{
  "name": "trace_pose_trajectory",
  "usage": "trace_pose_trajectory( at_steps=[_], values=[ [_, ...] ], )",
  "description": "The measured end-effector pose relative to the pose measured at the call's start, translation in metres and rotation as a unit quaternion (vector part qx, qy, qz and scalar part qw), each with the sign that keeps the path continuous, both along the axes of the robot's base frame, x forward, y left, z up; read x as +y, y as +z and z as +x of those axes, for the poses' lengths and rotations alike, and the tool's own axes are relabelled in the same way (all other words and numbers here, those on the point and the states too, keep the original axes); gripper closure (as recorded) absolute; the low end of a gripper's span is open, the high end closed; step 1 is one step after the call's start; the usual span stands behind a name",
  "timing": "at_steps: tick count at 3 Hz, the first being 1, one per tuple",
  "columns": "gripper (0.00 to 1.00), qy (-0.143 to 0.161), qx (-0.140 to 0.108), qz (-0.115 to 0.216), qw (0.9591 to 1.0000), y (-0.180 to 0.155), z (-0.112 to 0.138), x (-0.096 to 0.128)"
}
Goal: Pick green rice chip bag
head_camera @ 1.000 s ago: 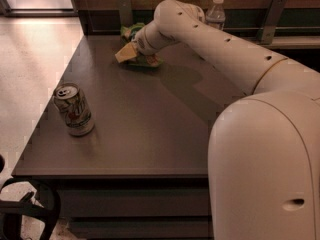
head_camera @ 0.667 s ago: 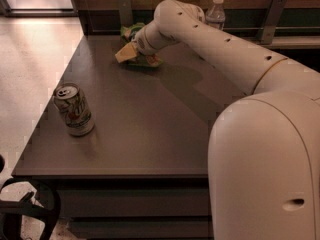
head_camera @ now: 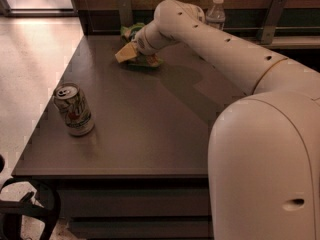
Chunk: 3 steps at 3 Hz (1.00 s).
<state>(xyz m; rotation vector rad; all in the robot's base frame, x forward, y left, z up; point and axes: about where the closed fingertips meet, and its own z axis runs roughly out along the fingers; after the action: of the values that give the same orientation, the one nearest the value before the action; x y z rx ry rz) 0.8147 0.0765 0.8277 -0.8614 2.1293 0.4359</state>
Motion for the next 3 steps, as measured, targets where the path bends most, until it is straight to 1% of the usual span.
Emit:
trace_pose_trajectory(
  at_steps=[1,2,3],
  values=[
    [1.00,-0.012,-0.044,0.012,0.9989,0.040,0.000,-0.019],
    [1.00,-0.022,-0.088,0.019,0.9957,0.081,0.001,-0.035],
    [1.00,-0.025,-0.116,0.027,0.9925,0.109,0.002,-0.045]
  ],
)
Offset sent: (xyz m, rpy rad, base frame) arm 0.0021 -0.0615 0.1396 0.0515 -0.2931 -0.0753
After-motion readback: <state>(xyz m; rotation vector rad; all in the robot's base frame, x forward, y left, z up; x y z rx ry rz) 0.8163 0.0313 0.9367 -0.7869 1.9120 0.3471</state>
